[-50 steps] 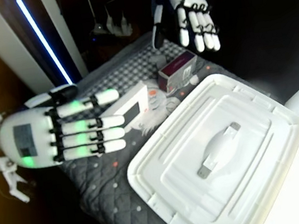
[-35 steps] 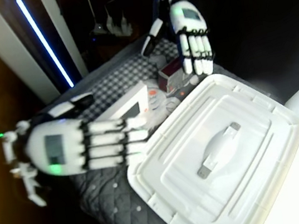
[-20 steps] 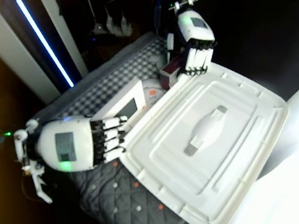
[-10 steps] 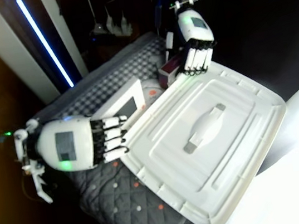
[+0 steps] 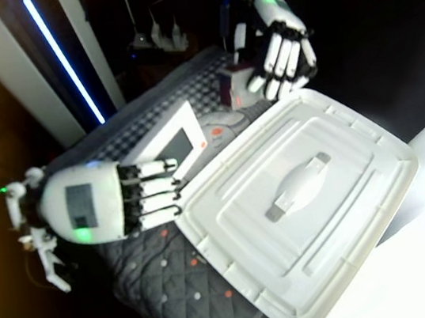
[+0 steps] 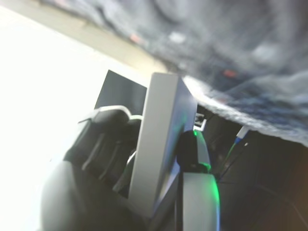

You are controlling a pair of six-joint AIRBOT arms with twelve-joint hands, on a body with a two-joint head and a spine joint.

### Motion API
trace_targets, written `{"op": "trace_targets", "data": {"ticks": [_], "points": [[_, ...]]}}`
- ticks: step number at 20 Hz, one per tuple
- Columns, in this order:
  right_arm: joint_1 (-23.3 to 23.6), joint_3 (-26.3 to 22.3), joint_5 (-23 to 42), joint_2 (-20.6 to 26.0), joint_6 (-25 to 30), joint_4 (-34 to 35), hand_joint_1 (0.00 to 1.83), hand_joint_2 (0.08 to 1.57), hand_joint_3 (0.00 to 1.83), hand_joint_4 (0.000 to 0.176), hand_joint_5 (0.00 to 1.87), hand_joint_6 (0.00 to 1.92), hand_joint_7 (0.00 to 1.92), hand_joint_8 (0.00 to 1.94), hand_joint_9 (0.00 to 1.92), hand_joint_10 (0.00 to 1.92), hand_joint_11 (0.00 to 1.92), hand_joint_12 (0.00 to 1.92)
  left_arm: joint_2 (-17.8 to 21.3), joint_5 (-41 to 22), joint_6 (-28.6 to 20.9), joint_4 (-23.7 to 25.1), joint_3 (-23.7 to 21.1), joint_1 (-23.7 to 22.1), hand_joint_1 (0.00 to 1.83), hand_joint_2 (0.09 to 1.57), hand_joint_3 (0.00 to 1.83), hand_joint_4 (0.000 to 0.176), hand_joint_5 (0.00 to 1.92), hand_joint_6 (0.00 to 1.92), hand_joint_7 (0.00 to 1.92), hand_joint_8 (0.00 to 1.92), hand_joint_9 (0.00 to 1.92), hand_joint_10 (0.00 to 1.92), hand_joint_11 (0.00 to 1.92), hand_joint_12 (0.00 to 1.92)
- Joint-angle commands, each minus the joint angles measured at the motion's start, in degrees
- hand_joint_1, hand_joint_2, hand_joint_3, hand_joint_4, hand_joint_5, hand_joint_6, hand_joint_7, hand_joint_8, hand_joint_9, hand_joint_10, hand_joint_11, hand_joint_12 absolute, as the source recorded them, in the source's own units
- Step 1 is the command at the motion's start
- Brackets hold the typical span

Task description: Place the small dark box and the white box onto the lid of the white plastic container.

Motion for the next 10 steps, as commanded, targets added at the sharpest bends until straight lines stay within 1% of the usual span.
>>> {"op": "trace_targets", "data": {"ticks": [1,2,3,4,5,6,7,8,9,10], "points": [[0.62,0.05,7.75,0.82,0.51,2.17,1.2,1.01,0.0,0.0,1.23,0.56,0.87,1.62,0.79,1.86,0.81,1.92,0.5,-8.45,-0.24,-1.19,0.09,-0.39,1.15,1.17,0.0,0.0,0.89,1.14,0.59,0.91,0.49,0.63,0.02,1.68],[2.22,0.4,7.74,0.82,0.47,2.09,1.21,1.01,0.0,0.0,1.22,0.57,0.95,1.65,0.92,1.91,0.97,1.92,0.46,-8.51,-0.21,-1.92,0.64,-0.78,1.14,1.16,0.0,0.0,0.89,1.13,0.65,0.68,0.42,0.77,0.0,1.7],[3.42,0.73,7.6,0.8,0.38,1.84,1.21,1.01,0.0,0.0,1.22,0.56,1.07,1.85,1.21,1.92,1.32,1.92,0.46,-8.04,-0.2,-2.32,1.16,-1.3,1.18,1.21,0.0,0.0,0.9,1.21,0.64,1.2,0.37,0.96,0.0,1.78],[4.31,0.98,7.36,0.8,0.12,1.68,1.21,1.01,0.0,0.0,1.22,0.57,1.11,1.89,1.3,1.92,1.39,1.92,0.38,-7.06,-0.19,-2.46,1.79,-2.09,1.19,1.22,0.0,0.0,0.9,1.25,0.64,1.32,0.39,1.03,0.0,1.8],[5.69,1.48,7.09,0.8,-0.67,1.58,1.2,1.02,0.0,0.0,1.2,0.6,1.13,1.88,1.33,1.92,1.43,1.92,-0.06,-4.93,0.01,-2.44,3.04,-3.78,1.2,1.22,0.0,0.0,0.9,1.24,0.63,1.35,0.37,1.03,0.0,1.75],[6.61,1.96,6.4,0.73,-1.67,1.58,1.2,1.04,0.0,0.0,1.16,0.68,1.08,1.52,1.2,1.72,1.23,1.91,-0.62,-2.74,0.44,-2.28,4.24,-5.49,1.21,1.2,0.0,0.0,0.94,1.16,0.69,1.33,0.39,1.04,0.0,1.79],[7.58,2.89,5.72,0.32,-2.57,1.59,1.19,1.05,0.0,0.0,1.12,0.75,1.1,1.26,1.19,1.49,1.16,1.77,-1.39,-0.21,1.06,-2.0,5.73,-7.41,1.22,1.18,0.0,0.0,0.99,1.04,0.72,1.32,0.37,1.06,0.0,1.78],[8.66,4.08,5.01,-0.41,-3.03,1.59,1.26,1.08,0.0,0.0,1.07,0.62,1.09,1.14,1.2,1.31,1.14,1.66,-2.27,2.16,1.53,-1.63,7.24,-9.26,1.23,1.17,0.0,0.0,1.02,0.95,0.72,1.36,0.33,1.16,0.0,1.82],[9.86,5.69,3.91,-1.46,-3.14,1.43,1.21,1.04,0.0,0.0,1.15,0.64,1.2,1.29,1.3,1.59,1.29,1.86,-3.46,4.82,1.57,-0.81,9.05,-11.41,1.23,1.17,0.0,0.0,1.04,0.87,0.71,1.41,0.32,1.28,0.0,1.9],[10.77,6.93,2.94,-2.32,-3.27,1.35,1.2,1.04,0.0,0.0,1.16,0.68,1.21,1.25,1.29,1.58,1.29,1.86,-4.61,7.44,1.6,0.18,10.95,-13.33,1.23,1.16,0.0,0.0,1.05,0.81,0.73,1.45,0.39,1.47,0.19,1.92]]}}
